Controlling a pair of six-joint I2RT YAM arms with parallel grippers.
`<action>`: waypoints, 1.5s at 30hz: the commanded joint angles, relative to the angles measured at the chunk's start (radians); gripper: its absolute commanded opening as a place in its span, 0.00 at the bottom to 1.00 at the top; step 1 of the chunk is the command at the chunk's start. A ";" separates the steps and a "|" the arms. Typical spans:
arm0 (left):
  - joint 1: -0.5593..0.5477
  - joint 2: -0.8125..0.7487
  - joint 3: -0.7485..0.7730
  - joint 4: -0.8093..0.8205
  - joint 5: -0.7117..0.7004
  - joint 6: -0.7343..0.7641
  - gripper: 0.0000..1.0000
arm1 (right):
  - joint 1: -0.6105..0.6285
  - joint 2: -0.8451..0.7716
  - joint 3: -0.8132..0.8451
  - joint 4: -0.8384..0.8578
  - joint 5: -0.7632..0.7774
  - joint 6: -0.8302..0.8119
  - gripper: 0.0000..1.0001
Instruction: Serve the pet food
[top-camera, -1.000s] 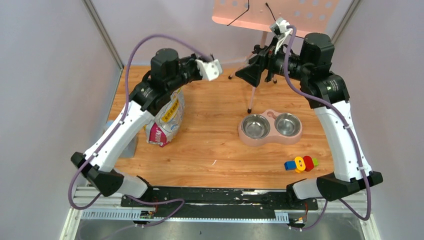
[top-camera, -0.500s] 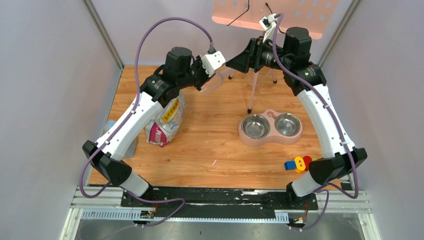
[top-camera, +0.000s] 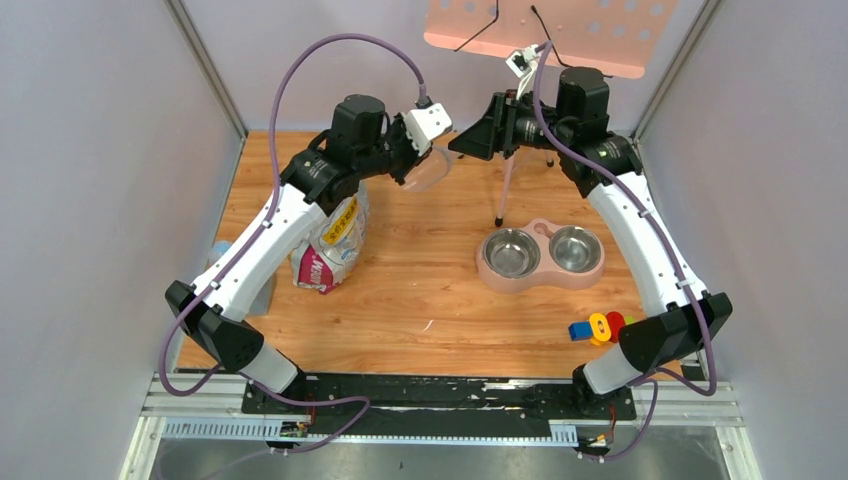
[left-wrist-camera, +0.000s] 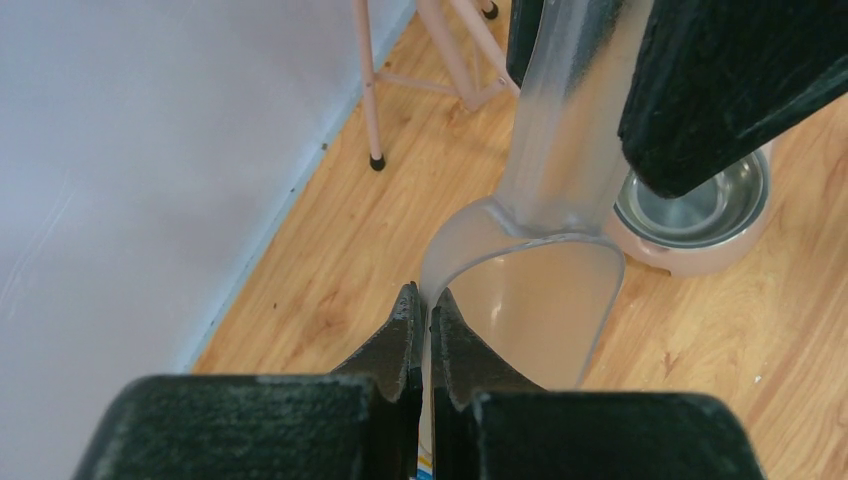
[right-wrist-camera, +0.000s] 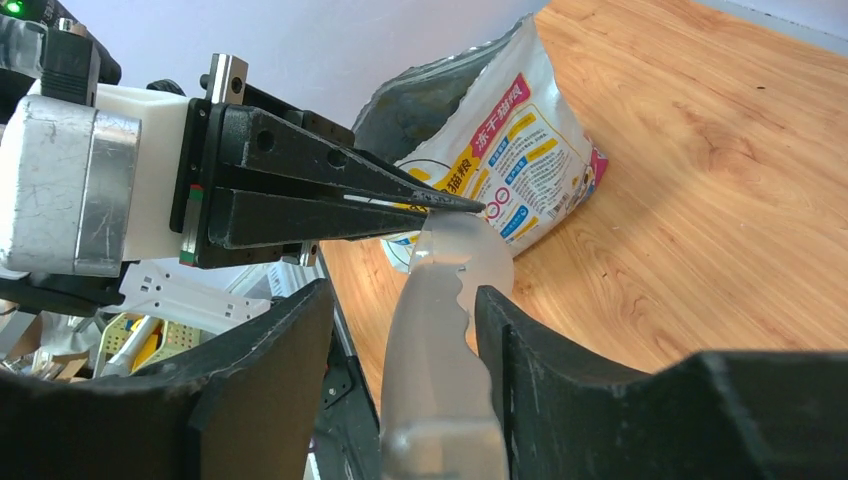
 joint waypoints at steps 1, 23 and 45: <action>-0.003 -0.025 0.029 0.021 0.044 -0.029 0.00 | 0.010 -0.033 0.011 0.018 0.000 -0.012 0.53; -0.003 -0.016 0.032 0.006 0.030 -0.021 0.04 | 0.034 -0.060 -0.023 -0.035 0.003 -0.105 0.00; 0.371 0.087 0.312 -0.689 -0.403 -0.245 0.79 | 0.124 0.135 0.294 -0.014 0.120 -0.218 0.00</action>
